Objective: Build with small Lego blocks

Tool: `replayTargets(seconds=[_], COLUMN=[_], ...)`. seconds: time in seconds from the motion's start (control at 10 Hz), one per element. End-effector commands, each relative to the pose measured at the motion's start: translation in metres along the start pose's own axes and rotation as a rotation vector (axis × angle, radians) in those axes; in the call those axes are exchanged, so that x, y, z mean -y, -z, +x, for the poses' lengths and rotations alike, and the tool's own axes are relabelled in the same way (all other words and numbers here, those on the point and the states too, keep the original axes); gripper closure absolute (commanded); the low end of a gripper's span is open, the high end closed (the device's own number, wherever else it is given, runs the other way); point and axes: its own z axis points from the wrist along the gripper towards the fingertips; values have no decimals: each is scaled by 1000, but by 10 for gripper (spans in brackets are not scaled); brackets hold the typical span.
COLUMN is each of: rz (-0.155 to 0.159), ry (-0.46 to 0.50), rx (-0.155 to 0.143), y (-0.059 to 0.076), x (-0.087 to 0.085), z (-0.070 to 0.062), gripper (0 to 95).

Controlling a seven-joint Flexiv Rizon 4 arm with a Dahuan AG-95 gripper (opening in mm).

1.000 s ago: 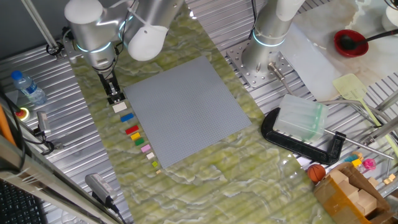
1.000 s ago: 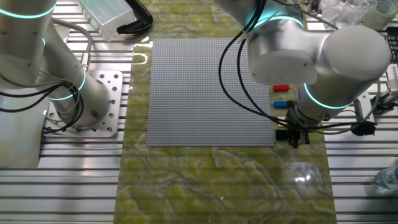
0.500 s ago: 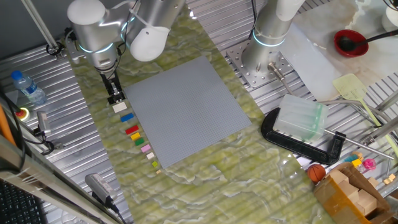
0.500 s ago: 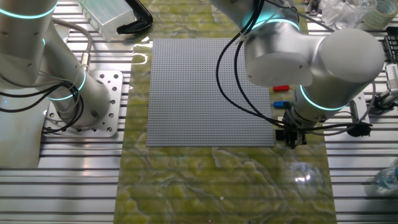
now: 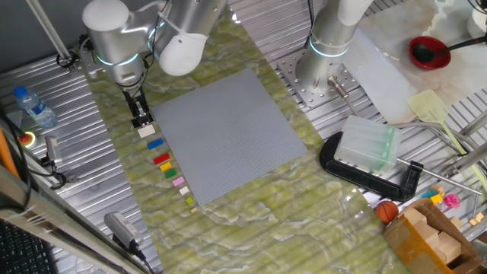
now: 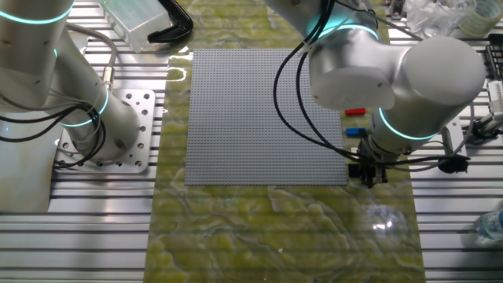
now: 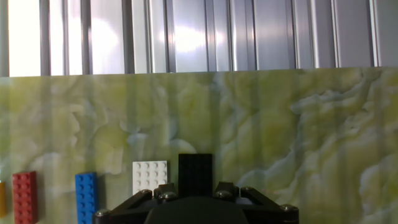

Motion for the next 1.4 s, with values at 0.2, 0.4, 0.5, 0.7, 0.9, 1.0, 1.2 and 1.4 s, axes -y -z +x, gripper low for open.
replayTargets(seconds=[0.2, 0.4, 0.5, 0.7, 0.9, 1.0, 1.2, 1.4], rz=[1, 0, 0, 1, 0, -3, -14, -21], ry=[-2, -5, -5, -5, 4, 13, 25, 27], rx=[0, -4, -4, -7, -8, -13, -44, -72], y=[0, 1, 1, 1, 1, 1, 1, 1], x=[0, 0, 0, 0, 0, 0, 0, 0], z=[0, 0, 0, -1, -1, -1, -1, -1], gripper=[570, 570, 570, 570, 570, 570, 570, 570])
